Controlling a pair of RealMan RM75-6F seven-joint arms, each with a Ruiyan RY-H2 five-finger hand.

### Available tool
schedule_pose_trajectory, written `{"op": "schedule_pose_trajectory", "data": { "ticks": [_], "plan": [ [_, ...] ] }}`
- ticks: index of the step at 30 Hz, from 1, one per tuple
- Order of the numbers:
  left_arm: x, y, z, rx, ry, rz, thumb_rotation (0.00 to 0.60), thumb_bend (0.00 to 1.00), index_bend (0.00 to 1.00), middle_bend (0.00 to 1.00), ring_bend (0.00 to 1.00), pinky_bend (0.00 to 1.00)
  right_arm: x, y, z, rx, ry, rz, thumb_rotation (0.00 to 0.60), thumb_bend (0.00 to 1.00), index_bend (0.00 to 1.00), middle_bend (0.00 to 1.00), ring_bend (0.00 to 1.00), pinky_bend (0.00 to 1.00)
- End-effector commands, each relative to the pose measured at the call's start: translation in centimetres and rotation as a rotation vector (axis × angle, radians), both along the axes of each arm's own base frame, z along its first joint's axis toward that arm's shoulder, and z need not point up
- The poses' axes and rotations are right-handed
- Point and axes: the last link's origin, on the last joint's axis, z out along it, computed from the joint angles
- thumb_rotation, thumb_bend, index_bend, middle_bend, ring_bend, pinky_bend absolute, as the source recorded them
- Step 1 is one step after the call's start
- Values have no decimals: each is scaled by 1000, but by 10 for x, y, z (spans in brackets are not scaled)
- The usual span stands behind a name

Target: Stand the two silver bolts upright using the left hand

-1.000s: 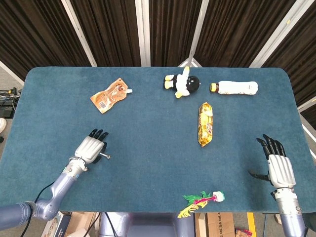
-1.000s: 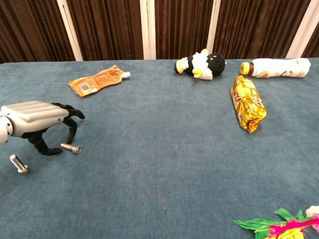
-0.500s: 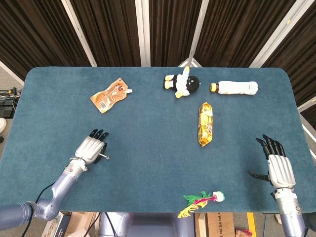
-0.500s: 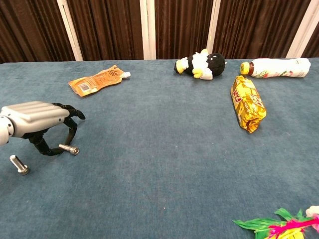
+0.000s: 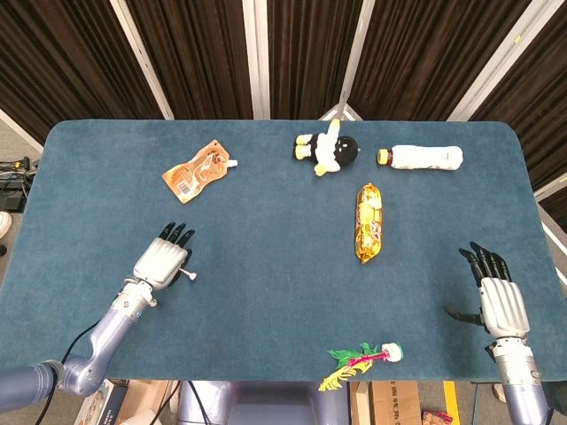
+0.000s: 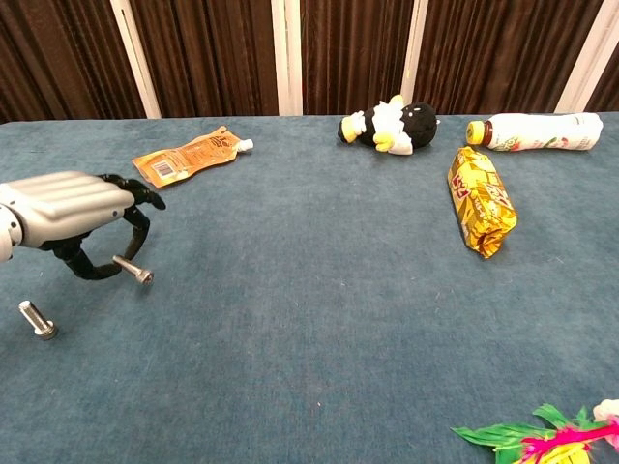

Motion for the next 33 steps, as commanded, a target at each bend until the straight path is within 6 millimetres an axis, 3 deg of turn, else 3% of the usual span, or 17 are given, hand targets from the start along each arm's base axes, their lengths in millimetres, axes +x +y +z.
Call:
{"op": "schedule_pose_trajectory", "data": {
  "ticks": [1,11,25,33],
  "plan": [
    [11,2,11,61,129,-137,600,543,577,89,0,0,1,0,-1,8,-3,2,600,106,150,67,42,0],
    [24,-3,16,152,589,-473,600,544,579,89,0,0,1,1,-1,16,-14,5,600,106,150,67,42,0],
    [26,-6,-1,202,842,-627,600,544,580,89,0,0,2,2,1,17,-23,9,600,106,150,67,42,0],
    [20,-3,-10,198,890,-666,600,543,578,89,0,0,1,2,2,6,-20,5,600,106,150,68,42,0]
  ]
}}
